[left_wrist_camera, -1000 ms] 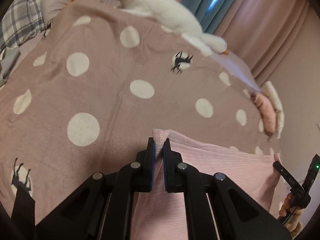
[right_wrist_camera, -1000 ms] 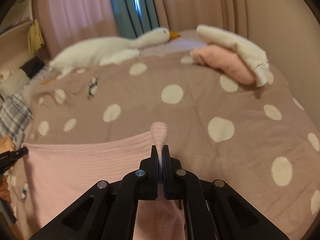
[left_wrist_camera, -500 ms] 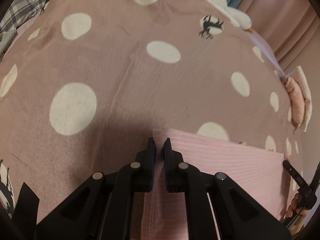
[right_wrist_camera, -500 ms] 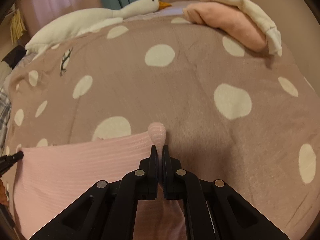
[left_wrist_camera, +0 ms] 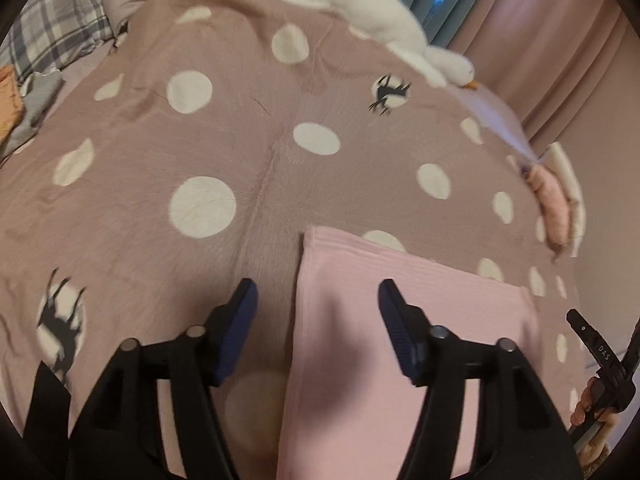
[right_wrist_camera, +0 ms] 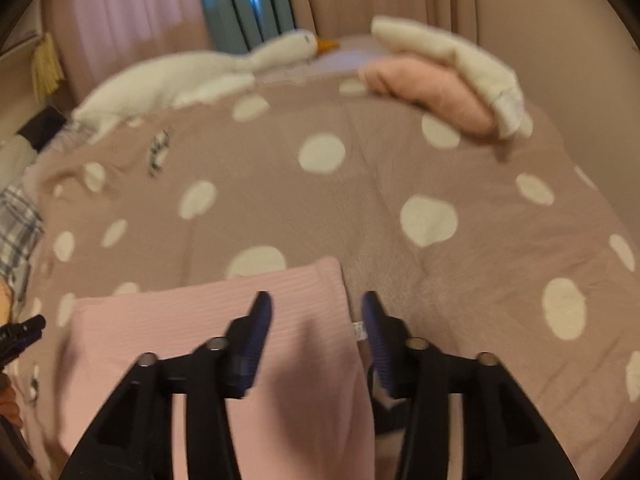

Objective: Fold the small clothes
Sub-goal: 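Open both grippers to release the folded shirt, then lower the left gripper onto the folded shirt's edge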

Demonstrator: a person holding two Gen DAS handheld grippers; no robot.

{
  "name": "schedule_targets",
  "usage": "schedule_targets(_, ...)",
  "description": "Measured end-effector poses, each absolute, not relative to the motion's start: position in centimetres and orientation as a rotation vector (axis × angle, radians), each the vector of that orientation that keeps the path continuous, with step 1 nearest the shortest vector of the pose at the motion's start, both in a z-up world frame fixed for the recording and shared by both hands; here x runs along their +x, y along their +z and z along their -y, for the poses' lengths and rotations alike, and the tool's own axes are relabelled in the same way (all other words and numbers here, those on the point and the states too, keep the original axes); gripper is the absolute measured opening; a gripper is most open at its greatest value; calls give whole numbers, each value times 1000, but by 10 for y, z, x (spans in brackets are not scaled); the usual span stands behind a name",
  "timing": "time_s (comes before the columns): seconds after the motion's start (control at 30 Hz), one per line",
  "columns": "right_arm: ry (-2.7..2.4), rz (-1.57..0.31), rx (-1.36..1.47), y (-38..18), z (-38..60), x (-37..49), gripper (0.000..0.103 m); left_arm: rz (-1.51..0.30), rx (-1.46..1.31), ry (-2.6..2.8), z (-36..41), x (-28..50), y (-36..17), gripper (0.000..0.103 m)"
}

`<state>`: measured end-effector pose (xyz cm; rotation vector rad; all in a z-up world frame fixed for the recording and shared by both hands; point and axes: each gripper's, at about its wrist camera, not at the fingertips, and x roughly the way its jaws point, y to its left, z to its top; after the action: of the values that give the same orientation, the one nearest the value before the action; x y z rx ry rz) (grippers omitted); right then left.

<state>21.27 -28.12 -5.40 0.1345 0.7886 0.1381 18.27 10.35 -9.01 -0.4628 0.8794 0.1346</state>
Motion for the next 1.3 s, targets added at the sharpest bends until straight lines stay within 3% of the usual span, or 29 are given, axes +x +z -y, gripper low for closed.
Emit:
schedule_targets(0.13,176,-717,160,-22,281,172,70,-842,-487,124,-98,141,-72,82)
schedule_targets(0.4,184,-696,266,-13,289,116,77,-844,-548,96,-87,82,-83,87)
schedule_targets(0.73,101,-862,374,-105,305,95,77,-927,-619,90,-70,63,-150,85)
schedule_targets(0.87,98,-919,435,-130,311,98,77,-941,-663,63,-61,69,-169,78)
schedule_targets(1.13,104,-958,518,-152,315,93,77,-890,-681,72,-57,80,-173,72)
schedule_targets(1.23,174,-944,578,-155,312,98,76,-872,-708,79,-58,84,-175,62)
schedule_targets(1.3,204,-945,609,-158,310,106,68,-863,-728,79,-59,89,-177,54)
